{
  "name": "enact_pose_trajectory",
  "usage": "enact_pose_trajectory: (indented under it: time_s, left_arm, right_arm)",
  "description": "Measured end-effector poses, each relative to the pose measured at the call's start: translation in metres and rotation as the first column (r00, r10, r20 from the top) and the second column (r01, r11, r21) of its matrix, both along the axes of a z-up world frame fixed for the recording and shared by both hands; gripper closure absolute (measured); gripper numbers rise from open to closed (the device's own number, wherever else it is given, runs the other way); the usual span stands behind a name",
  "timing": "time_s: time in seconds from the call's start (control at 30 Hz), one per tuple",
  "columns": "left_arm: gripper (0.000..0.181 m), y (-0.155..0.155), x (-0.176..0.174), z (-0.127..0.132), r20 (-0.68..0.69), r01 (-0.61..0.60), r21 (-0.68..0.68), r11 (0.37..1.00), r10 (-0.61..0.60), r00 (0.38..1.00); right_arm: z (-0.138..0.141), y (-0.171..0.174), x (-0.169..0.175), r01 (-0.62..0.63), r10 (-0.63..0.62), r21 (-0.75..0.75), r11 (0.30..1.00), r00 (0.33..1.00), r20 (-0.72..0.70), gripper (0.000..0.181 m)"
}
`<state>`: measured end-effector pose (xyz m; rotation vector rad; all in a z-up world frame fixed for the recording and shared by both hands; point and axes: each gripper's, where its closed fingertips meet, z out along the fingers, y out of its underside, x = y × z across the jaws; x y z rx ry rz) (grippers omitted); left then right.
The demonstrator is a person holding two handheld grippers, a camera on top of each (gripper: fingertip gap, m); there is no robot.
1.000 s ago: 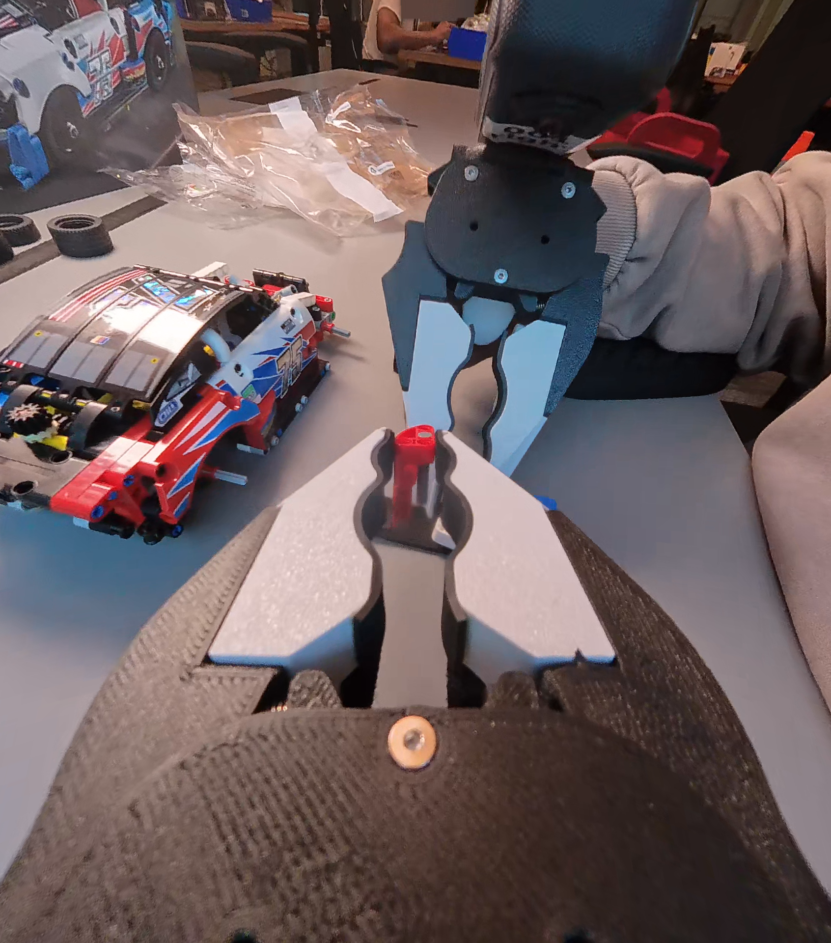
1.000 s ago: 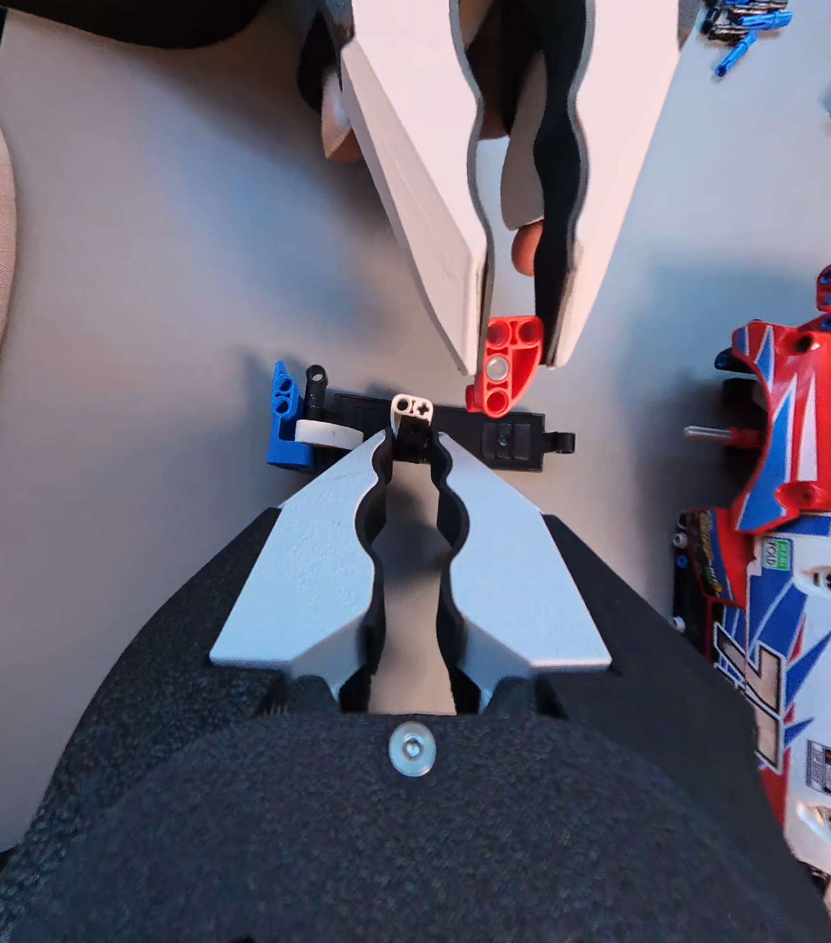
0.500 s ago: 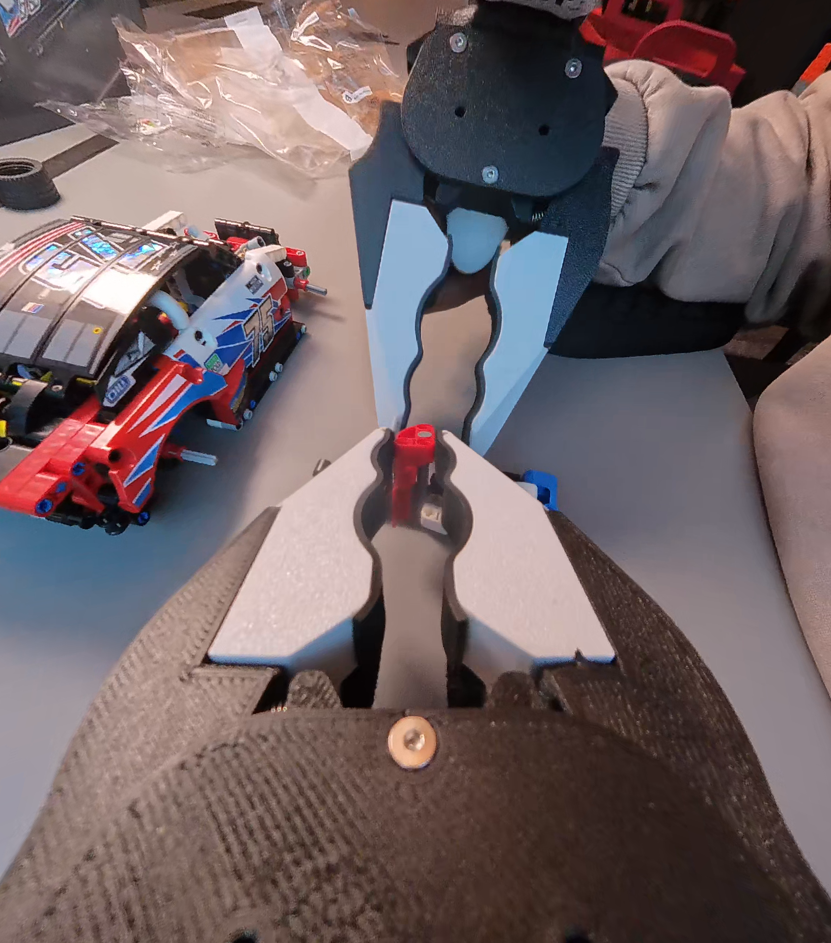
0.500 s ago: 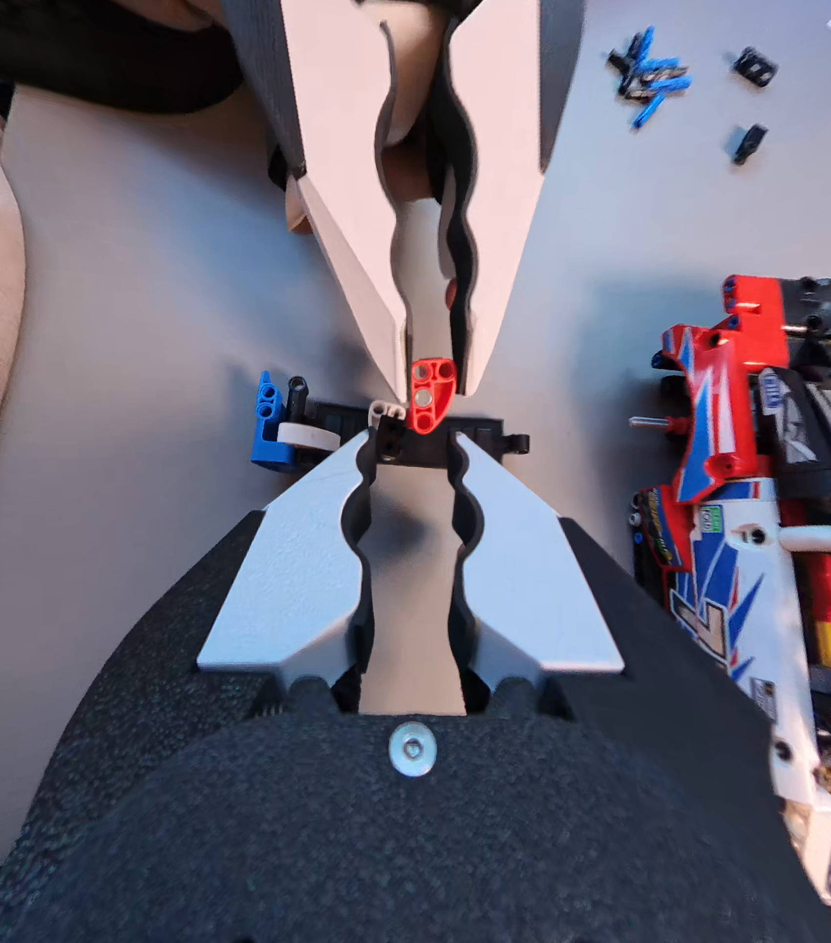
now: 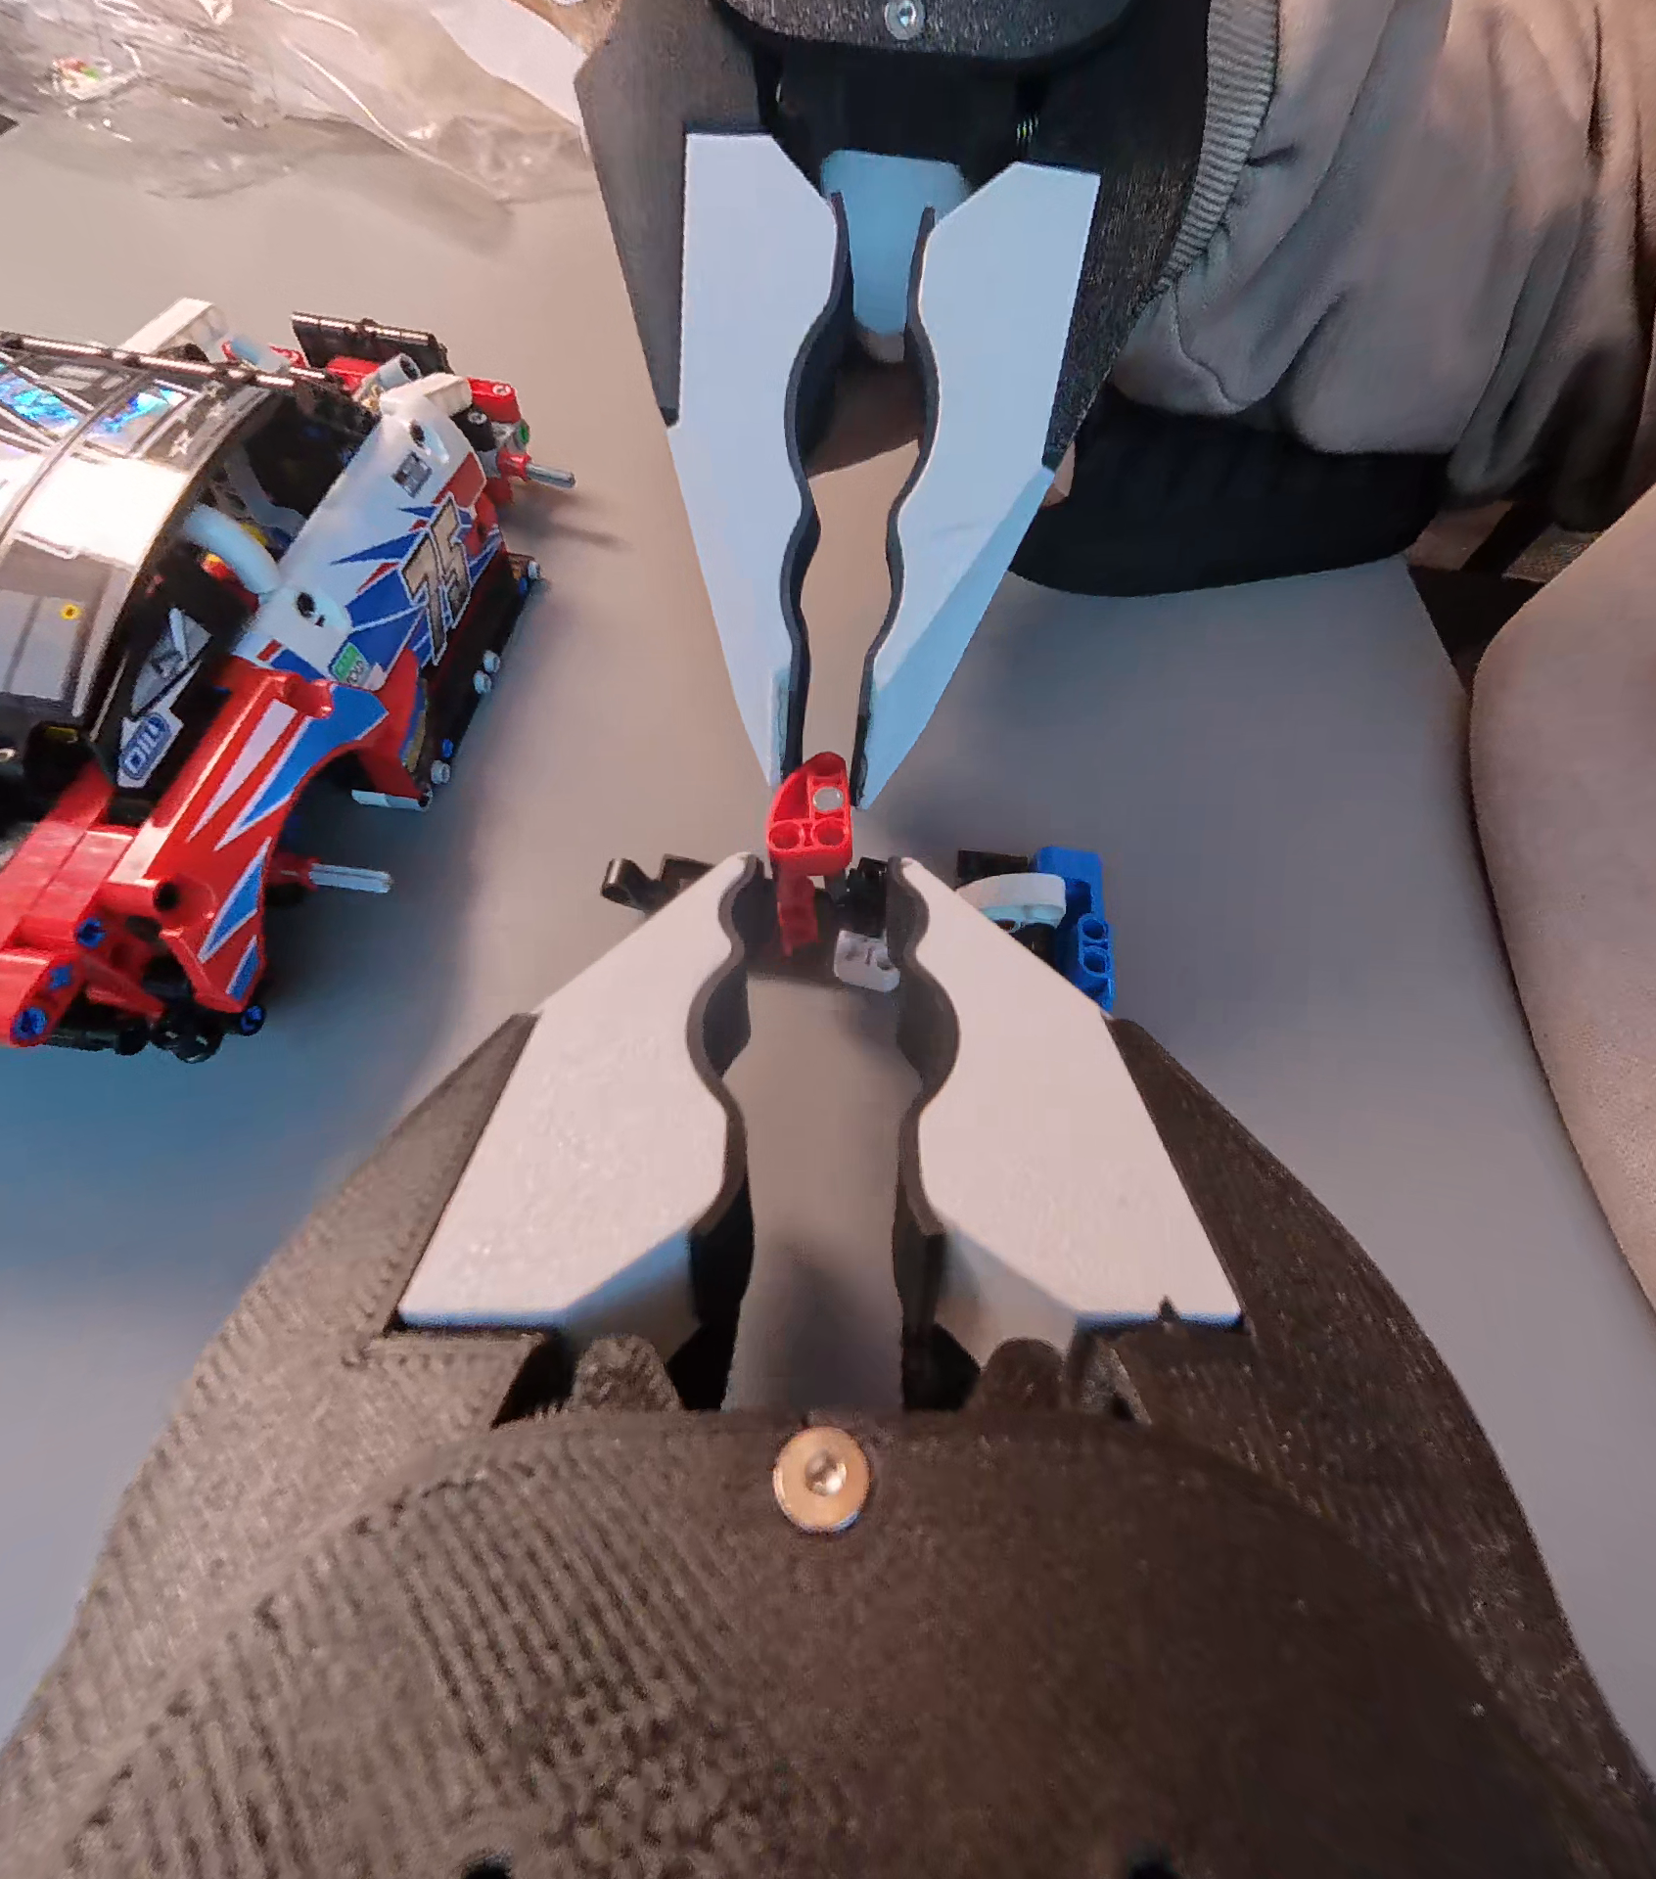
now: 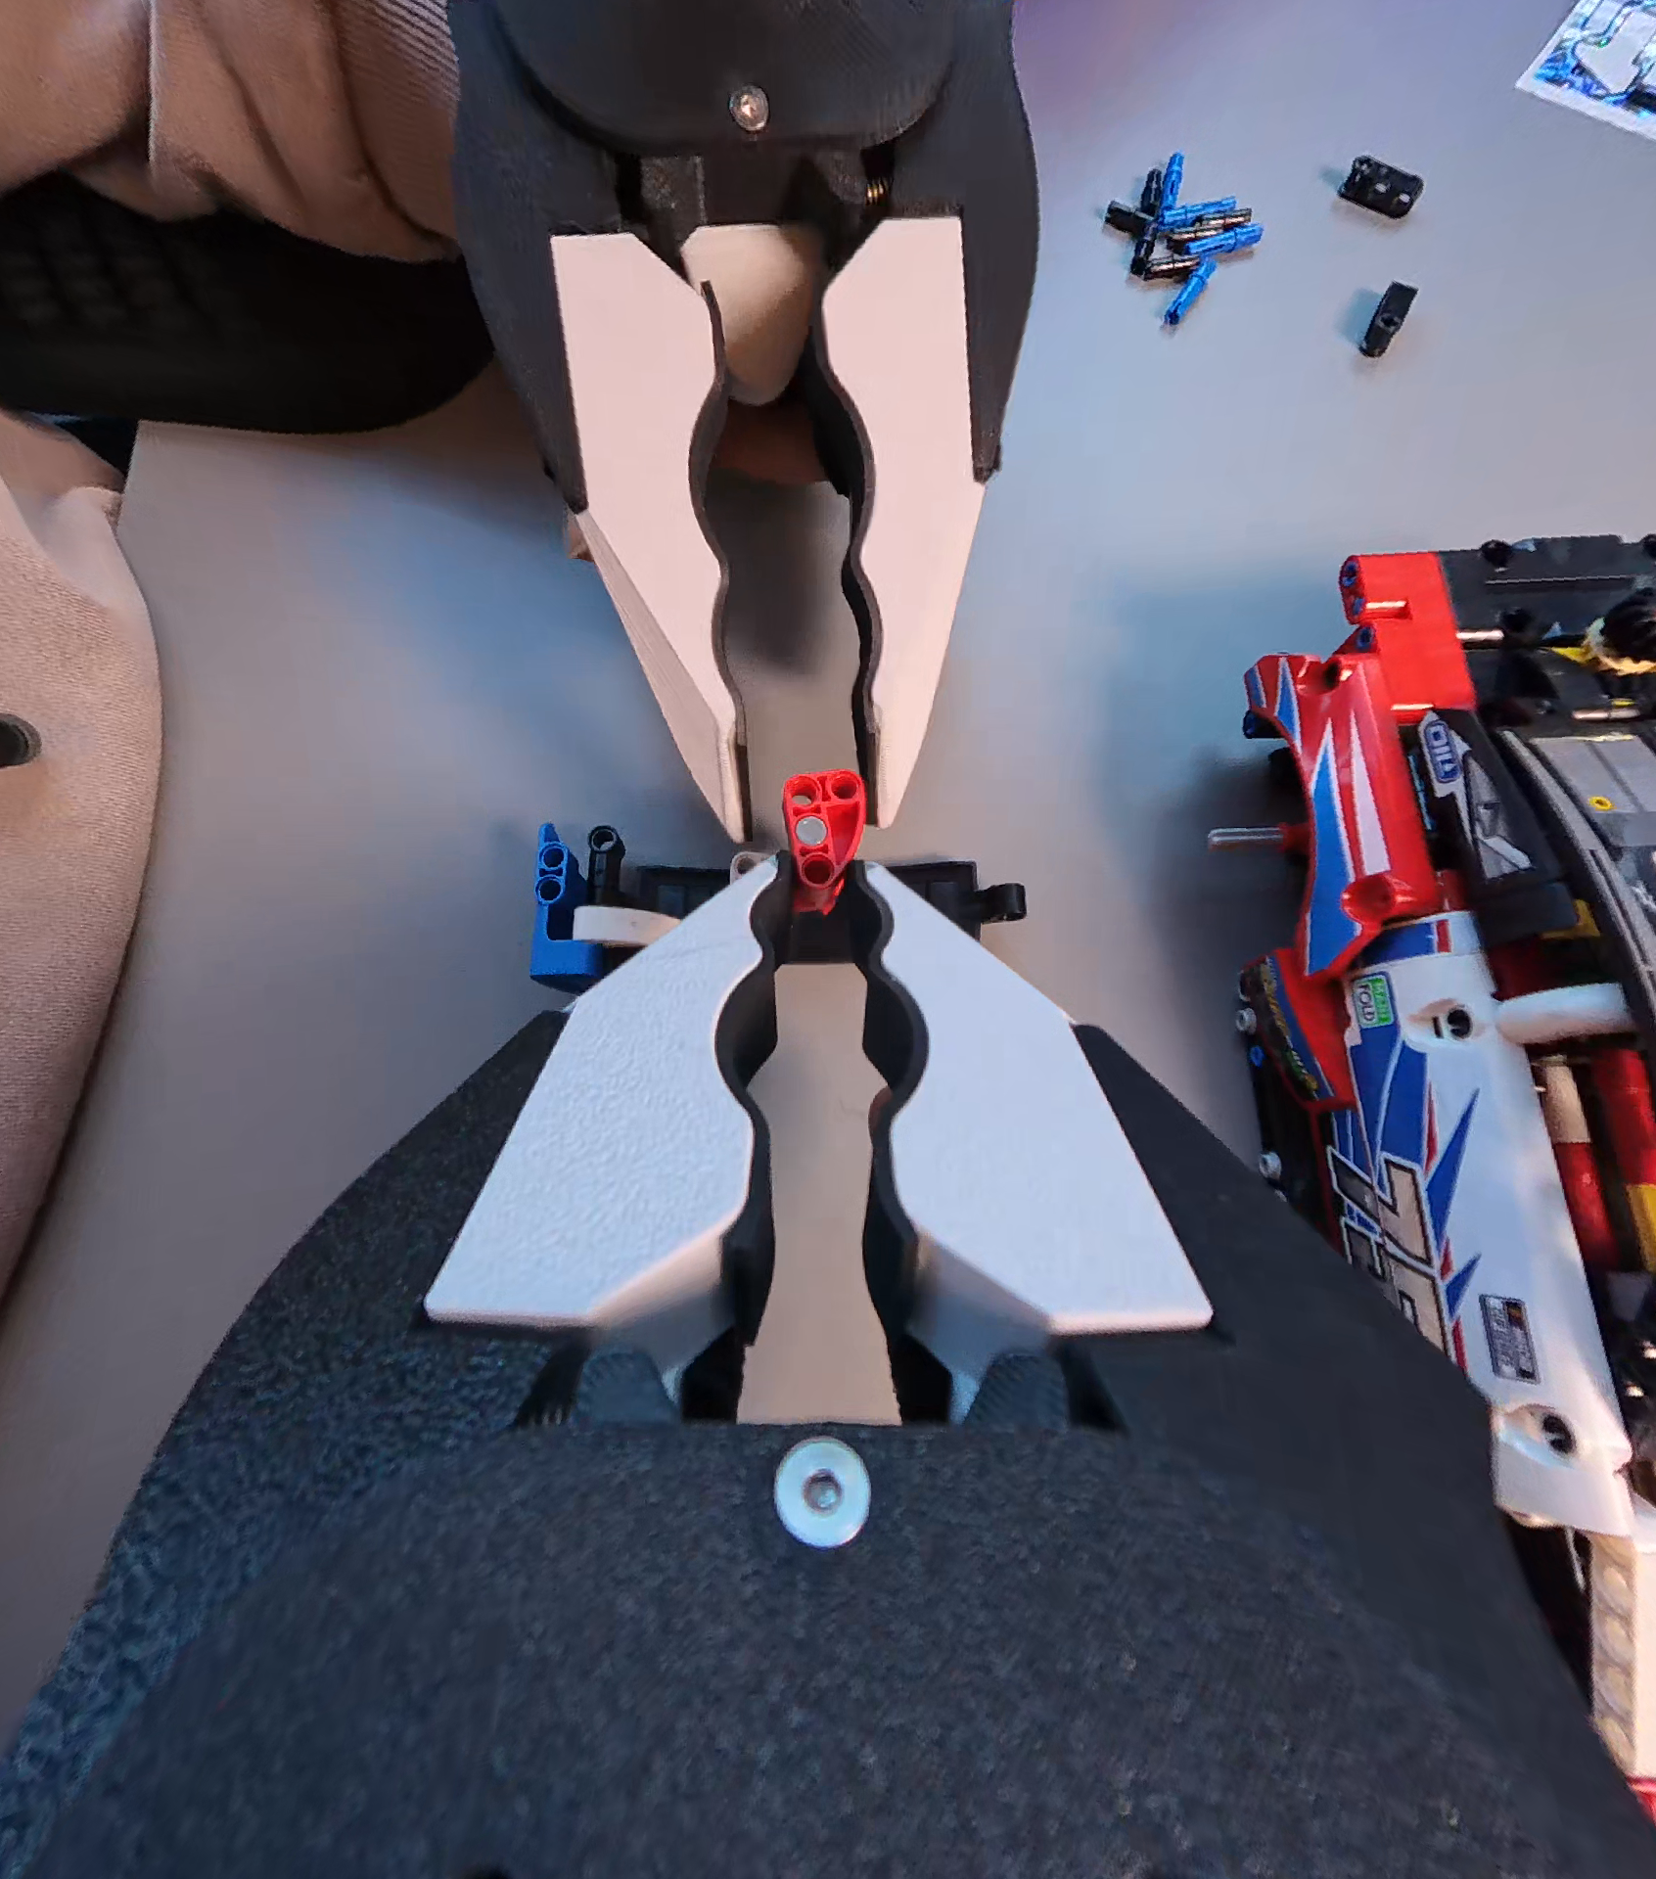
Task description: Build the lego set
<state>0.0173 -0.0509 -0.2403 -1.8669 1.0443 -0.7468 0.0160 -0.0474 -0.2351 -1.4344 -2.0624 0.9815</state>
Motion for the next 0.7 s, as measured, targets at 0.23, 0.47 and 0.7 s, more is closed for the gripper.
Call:
enact_pose_trajectory:
  time_s: [0.23, 0.47, 0.7]
  left_arm:
    - [0.159, 0.0058, -0.0037, 0.0031, 0.013, 0.041, -0.03, 0.999, -0.04, 0.999]
    - [0.168, 0.0082, -0.0014, 0.0036, 0.011, 0.075, -0.034, 0.997, -0.075, 0.997]
    - [0.167, 0.0065, -0.0032, 0.0045, 0.033, 0.083, -0.038, 0.996, -0.082, 0.996]
  right_arm:
    - [-0.0013, 0.0023, -0.0028, 0.037, -0.037, -0.005, 0.999, 0.999, 0.011, 0.174]
    - [-0.0046, 0.0042, -0.0024, 0.089, -0.088, -0.012, 0.996, 0.995, 0.036, 0.174]
    - [-0.0043, 0.0024, -0.0046, 0.131, -0.13, -0.012, 0.991, 0.991, 0.038, 0.174]
